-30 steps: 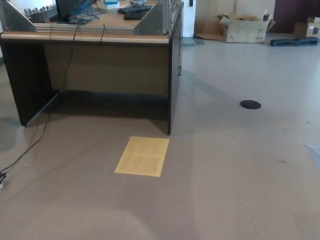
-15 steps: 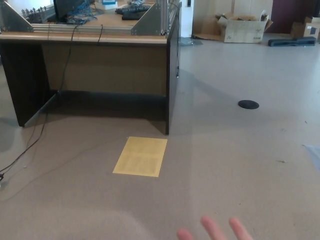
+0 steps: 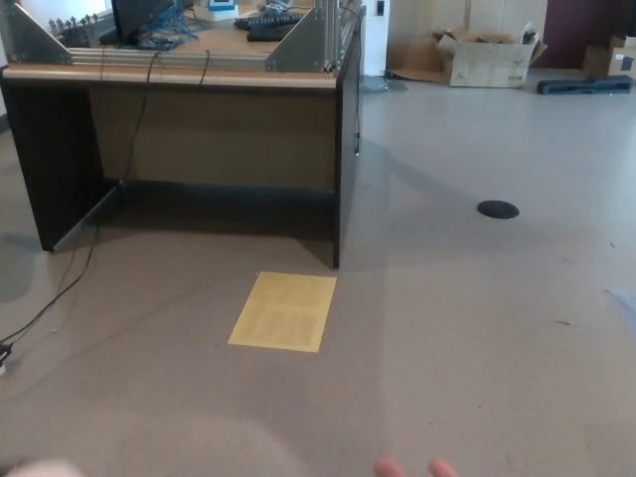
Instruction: The robot extends its left hand to pick up an emotional support dumpling from the palm of a person and brings its hand down by its side. Then it extends its arm again to hand the dumpling back to the person.
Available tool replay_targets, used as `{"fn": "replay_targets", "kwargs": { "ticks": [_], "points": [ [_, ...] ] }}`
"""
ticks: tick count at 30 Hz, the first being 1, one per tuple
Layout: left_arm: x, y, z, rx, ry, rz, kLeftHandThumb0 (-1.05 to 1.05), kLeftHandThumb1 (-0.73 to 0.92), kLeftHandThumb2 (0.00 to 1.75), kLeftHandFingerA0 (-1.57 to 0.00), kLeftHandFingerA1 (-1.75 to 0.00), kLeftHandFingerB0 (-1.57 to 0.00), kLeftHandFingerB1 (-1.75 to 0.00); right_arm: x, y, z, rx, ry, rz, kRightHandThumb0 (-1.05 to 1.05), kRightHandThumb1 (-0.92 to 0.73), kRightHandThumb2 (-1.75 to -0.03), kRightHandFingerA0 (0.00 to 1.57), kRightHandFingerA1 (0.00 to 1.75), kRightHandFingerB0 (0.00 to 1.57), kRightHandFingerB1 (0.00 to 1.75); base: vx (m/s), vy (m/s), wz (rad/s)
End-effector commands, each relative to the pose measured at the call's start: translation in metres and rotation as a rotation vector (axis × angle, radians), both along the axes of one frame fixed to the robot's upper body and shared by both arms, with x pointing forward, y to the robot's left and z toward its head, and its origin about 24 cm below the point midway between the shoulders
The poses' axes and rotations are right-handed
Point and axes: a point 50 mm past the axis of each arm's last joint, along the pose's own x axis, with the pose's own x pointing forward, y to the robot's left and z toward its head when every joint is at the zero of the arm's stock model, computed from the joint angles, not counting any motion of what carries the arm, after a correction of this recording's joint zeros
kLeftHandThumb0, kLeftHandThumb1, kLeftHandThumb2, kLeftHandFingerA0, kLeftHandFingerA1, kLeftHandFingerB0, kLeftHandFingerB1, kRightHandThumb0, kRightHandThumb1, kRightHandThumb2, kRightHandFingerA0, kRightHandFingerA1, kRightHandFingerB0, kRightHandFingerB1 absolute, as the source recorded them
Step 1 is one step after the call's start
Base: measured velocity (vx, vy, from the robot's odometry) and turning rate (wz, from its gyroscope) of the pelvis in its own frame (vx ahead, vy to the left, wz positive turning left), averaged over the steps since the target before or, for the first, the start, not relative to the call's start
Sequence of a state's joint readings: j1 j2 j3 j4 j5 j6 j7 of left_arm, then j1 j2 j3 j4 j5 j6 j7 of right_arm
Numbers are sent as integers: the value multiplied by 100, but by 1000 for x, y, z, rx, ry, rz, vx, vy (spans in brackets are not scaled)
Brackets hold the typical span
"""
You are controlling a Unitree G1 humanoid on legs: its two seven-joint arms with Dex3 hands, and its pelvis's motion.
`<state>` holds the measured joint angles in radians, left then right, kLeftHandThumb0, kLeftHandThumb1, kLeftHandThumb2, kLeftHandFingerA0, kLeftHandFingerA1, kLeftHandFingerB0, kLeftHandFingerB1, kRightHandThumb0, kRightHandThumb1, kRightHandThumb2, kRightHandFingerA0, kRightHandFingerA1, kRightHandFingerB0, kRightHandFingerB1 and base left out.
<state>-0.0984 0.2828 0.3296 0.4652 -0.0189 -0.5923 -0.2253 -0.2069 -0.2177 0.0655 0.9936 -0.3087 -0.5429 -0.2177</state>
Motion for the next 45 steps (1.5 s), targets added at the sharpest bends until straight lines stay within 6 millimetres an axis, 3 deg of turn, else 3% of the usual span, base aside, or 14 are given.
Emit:
{"fn": "replay_targets", "kwargs": {
  "ticks": [1, 3, 5, 6, 8, 10, 17, 23, 25, 32, 38, 43, 44, 45],
  "points": [
    [32, -67, 144, 111, -398, -339, -6, 75, 73, -88, -129, -85, -97, 6, -6, 5, -11, -4, -19, -29, -63, -59, 81, 54, 66, 46, 0, 0, 0],
    [32, -81, 156, 135, -413, -393, -8, 72, 73, -93, -129, -88, -95, 5, -4, 4, -11, -3, -14, -29, -62, -59, 78, 52, 65, 46, 0, 0, 0],
    [36, -121, 179, 214, -473, -504, -8, 74, 69, -87, -135, -88, -96, 6, -3, 5, -8, -6, -7, -29, -62, -59, 77, 50, 66, 46, 0, 0, 0],
    [35, -120, 180, 215, -472, -501, -8, 74, 69, -87, -135, -88, -96, 7, -2, 5, -8, -6, -5, -29, -62, -59, 77, 50, 66, 46, 0, 0, 0],
    [35, -138, 189, 241, -489, -553, -8, 70, 75, -94, -127, -89, -96, 9, 1, 6, -6, -11, 2, -29, -62, -59, 78, 51, 66, 46, 0, 0, 0],
    [35, -161, 199, 279, -502, -628, -10, 62, 85, -86, -138, -85, -104, 12, 2, 8, -10, -15, 8, -30, -62, -59, 78, 51, 67, 46, 0, 0, 0],
    [17, -231, 204, 369, -510, -820, -12, 68, 74, -85, -148, -87, -100, 16, 3, 11, -20, -20, 26, -31, -63, -60, 76, 50, 66, 45, 0, 0, 0],
    [8, -247, 193, 354, -469, -894, -10, 69, 75, -82, -152, -84, -108, 16, 2, 11, -30, -16, 30, -32, -63, -60, 76, 50, 67, 45, 0, 0, 0],
    [-1, -259, 171, 366, -412, -959, -13, 73, 73, -77, -160, -74, -124, 18, 3, 15, -20, -33, 48, -30, -63, -59, 81, 56, 68, 47, 0, 0, 0],
    [-5, -259, 156, 405, -352, -985, -13, 74, 72, -83, -159, -74, -126, 25, 7, 18, -5, -38, 67, -30, -63, -59, 79, 54, 66, 46, 0, 0, 0],
    [-7, -256, 147, 447, -305, -994, -14, 77, 68, -74, -162, -69, -130, 28, 10, 17, 16, -20, 52, -31, -63, -59, 80, 53, 65, 46, 0, 0, 0],
    [-6, -253, 145, 462, -284, -992, -14, 77, 67, -75, -159, -72, -115, 29, 11, 17, -5, -18, 55, -32, -64, -60, 81, 55, 64, 46, 0, 0, 0],
    [-6, -252, 144, 448, -277, -988, -15, 74, 65, -91, -129, -85, -63, 29, 12, 18, -1, -30, 60, -30, -62, -59, 88, 62, 70, 49, 0, 0, 0],
    [-5, -250, 142, 427, -267, -982, -15, 74, 65, -91, -129, -85, -63, 28, 12, 19, 6, -47, 69, -30, -62, -59, 88, 62, 70, 49, 0, 0, 0]
  ]
}}
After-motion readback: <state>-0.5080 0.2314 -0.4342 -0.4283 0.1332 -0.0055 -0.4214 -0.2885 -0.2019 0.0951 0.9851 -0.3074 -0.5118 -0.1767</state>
